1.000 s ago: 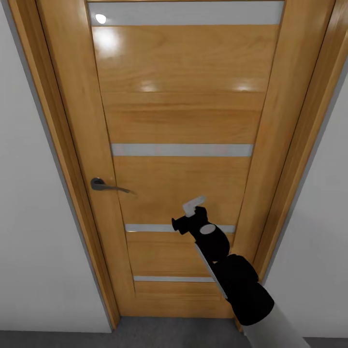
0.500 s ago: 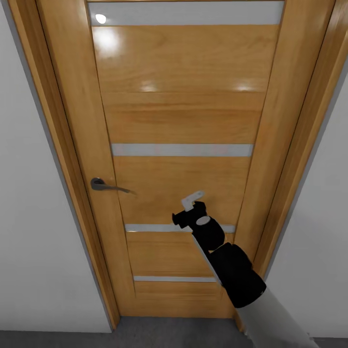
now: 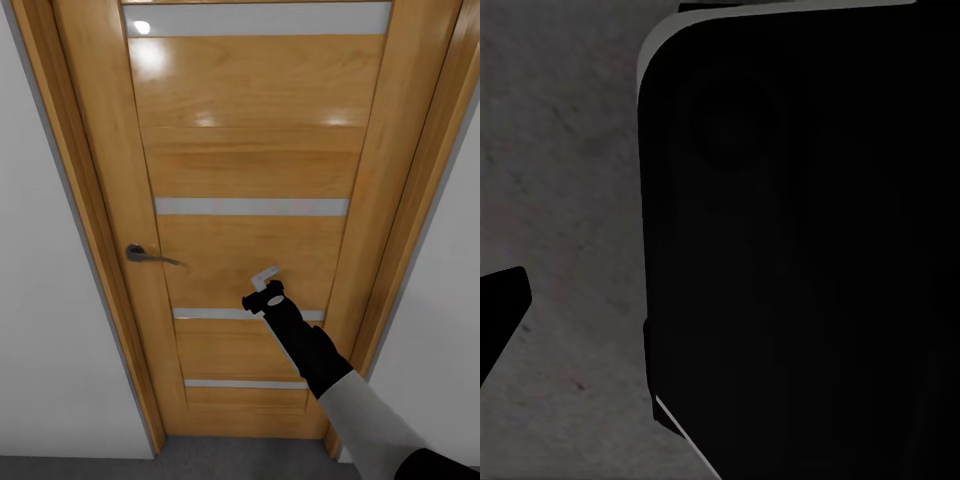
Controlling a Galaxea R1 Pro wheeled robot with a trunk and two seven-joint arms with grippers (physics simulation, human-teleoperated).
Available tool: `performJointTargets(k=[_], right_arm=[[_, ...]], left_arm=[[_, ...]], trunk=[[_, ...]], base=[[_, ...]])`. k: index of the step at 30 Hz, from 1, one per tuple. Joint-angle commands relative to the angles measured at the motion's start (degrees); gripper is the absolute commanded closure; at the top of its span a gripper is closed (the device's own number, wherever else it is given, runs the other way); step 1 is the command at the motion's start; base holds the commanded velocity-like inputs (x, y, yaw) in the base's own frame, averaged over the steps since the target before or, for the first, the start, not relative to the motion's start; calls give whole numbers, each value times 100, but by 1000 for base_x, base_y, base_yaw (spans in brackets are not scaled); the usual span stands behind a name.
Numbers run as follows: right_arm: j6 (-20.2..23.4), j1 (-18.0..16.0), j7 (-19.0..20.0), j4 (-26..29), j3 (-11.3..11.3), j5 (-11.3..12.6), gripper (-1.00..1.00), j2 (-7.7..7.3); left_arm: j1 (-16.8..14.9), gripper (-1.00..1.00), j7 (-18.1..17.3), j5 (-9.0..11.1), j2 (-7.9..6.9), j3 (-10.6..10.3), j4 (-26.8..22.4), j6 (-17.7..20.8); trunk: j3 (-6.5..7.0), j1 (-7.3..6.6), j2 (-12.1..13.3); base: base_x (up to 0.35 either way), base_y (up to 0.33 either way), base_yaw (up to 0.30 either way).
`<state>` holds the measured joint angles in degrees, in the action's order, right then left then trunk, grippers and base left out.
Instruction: Move the two storage containers from the living room to the garage. In the garage, place one container on the floor and stack the other container on top of it (either order is fine).
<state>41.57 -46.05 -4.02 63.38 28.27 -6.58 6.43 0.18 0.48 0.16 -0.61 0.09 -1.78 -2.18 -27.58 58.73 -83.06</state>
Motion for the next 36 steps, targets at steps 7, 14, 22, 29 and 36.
performJointTargets(k=[7,14,22,29,36], right_arm=[[-49,-183,-7,-332,11,-27,-100,9],[-316,-465,-3,-901,11,-2,-100,27],[-281,-492,-29,-785,21,-20,-100,142],[-181,-493,-27,-660,56,-98,-100,357],[35,-720,-69,-842,72,-122,-100,357]], left_arm=[[3,-100,5,1,0,0,-7,-10],[6,-100,5,1,0,0,-8,-10],[3,-100,5,1,0,0,-7,-10],[2,-100,5,1,0,0,-7,-10],[7,-100,5,1,0,0,-7,-10]], trunk=[[-5,0,-2],[-5,0,-2],[-5,0,-2],[-5,0,-2],[-5,0,-2]], base=[[0,0,0],[0,0,0],[0,0,0],[0,0,0],[0,0,0]])
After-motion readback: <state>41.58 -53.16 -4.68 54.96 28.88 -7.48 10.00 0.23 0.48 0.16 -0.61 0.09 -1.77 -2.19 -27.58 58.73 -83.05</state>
